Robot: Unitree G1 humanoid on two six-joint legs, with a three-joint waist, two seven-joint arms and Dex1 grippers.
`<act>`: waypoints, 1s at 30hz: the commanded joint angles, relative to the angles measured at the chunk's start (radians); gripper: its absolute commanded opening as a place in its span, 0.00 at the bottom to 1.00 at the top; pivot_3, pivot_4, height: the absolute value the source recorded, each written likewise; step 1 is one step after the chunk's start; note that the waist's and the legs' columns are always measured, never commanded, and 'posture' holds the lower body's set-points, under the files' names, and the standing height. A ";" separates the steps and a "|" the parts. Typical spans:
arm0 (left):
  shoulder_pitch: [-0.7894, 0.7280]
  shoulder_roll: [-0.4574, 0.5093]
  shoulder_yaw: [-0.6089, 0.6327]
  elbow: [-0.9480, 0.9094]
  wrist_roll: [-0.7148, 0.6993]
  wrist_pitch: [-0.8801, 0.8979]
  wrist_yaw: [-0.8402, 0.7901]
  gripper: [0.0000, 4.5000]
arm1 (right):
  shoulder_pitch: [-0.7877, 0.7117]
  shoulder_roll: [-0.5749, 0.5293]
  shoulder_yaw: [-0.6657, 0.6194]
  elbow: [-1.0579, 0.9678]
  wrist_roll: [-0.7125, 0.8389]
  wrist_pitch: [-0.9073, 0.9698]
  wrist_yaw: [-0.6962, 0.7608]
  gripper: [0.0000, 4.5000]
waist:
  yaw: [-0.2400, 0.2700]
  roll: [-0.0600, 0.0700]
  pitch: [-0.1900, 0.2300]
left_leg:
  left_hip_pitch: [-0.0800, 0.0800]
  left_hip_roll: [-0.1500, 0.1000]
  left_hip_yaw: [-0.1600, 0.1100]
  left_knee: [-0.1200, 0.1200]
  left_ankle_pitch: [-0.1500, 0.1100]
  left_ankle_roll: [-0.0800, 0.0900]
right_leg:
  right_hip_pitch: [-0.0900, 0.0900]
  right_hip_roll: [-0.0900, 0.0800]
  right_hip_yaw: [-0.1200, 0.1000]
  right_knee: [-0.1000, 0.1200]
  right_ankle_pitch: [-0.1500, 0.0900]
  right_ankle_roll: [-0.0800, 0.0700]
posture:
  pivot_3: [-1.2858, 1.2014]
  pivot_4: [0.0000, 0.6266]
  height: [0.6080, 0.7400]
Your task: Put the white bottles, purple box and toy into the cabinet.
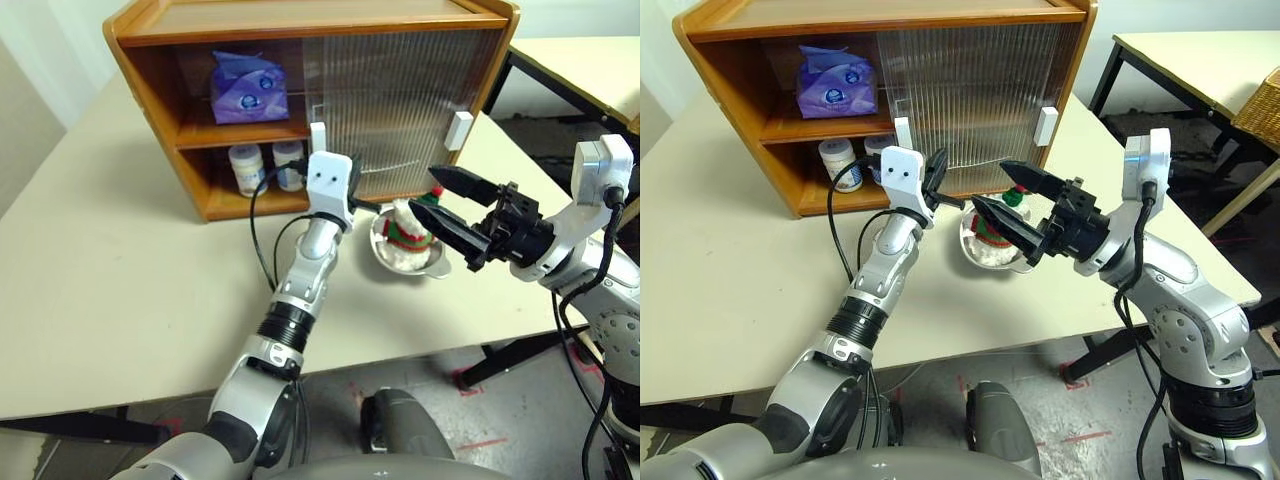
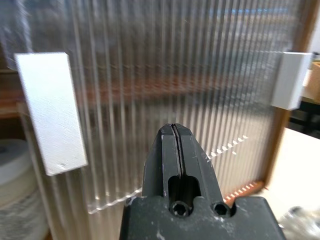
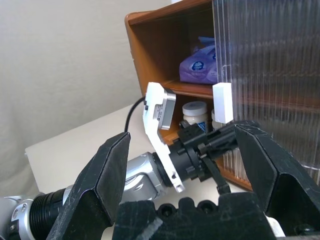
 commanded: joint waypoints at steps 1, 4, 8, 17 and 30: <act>-0.040 -0.006 0.024 0.062 0.021 -0.039 0.051 0.01 | 0.002 -0.007 -0.015 -0.023 0.012 0.004 -0.006 1.00 | 0.001 0.000 0.000 | 0.000 0.000 0.000 0.000 0.000 0.000 | 0.000 0.000 0.000 0.000 0.000 0.000 | 0.44 0.00 1.00; -0.051 -0.001 0.031 0.075 0.027 -0.053 0.074 0.01 | -0.004 -0.010 -0.017 -0.019 0.015 0.005 -0.006 1.00 | 0.000 0.000 0.000 | 0.000 0.000 -0.001 0.000 0.000 0.000 | 0.000 0.000 -0.001 0.000 0.000 0.000 | 0.44 0.00 1.00; -0.041 -0.001 0.044 0.047 0.027 -0.069 0.104 0.01 | 0.003 -0.007 -0.012 -0.021 0.012 0.001 -0.004 1.00 | 0.001 0.000 0.000 | 0.000 0.000 0.000 0.000 0.000 0.000 | 0.000 0.000 -0.001 -0.001 0.000 0.000 | 0.44 0.00 1.00; 0.022 0.029 0.060 -0.095 0.040 -0.040 0.127 0.01 | -0.017 -0.007 -0.001 0.002 0.010 -0.001 0.014 1.00 | 0.000 0.000 0.000 | 0.000 0.000 0.000 0.000 0.000 0.000 | 0.000 0.000 0.000 -0.001 0.000 0.000 | 0.45 0.00 1.00; 0.137 0.076 0.115 -0.254 0.051 0.074 0.169 0.01 | -0.047 -0.002 0.012 0.039 0.002 -0.003 0.048 1.00 | 0.009 0.000 0.000 | 0.000 0.000 0.000 0.001 0.000 0.000 | 0.001 0.000 0.000 0.000 0.001 0.002 | 0.47 0.00 1.00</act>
